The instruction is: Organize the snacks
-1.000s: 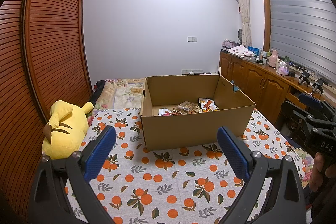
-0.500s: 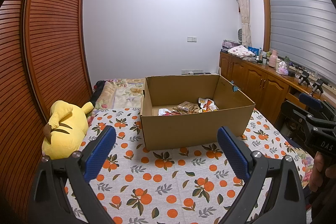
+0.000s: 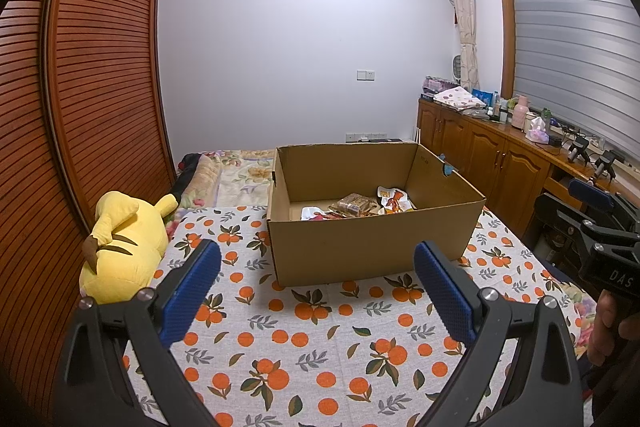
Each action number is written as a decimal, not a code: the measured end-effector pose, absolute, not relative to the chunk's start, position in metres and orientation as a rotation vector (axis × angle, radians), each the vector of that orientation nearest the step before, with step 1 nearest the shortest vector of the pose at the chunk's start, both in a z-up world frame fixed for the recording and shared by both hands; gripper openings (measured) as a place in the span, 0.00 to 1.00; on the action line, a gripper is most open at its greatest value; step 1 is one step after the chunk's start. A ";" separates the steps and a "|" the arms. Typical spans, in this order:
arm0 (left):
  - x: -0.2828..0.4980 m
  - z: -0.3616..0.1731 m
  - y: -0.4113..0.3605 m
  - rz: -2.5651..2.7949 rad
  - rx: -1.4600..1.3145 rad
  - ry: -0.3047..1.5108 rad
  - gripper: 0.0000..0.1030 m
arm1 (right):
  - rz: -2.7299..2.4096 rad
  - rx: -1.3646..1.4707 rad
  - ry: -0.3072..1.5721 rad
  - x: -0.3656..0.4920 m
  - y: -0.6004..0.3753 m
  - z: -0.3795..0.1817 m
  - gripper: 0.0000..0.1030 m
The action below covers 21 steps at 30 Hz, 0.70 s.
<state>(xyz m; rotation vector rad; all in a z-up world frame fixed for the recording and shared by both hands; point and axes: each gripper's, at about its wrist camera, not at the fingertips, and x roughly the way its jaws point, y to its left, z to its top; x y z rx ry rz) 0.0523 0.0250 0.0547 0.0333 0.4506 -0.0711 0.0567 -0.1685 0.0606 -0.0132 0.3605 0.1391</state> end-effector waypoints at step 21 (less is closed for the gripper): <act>0.052 0.055 0.026 -0.070 0.031 0.450 0.96 | 0.140 -0.013 0.360 0.057 -0.169 0.060 0.92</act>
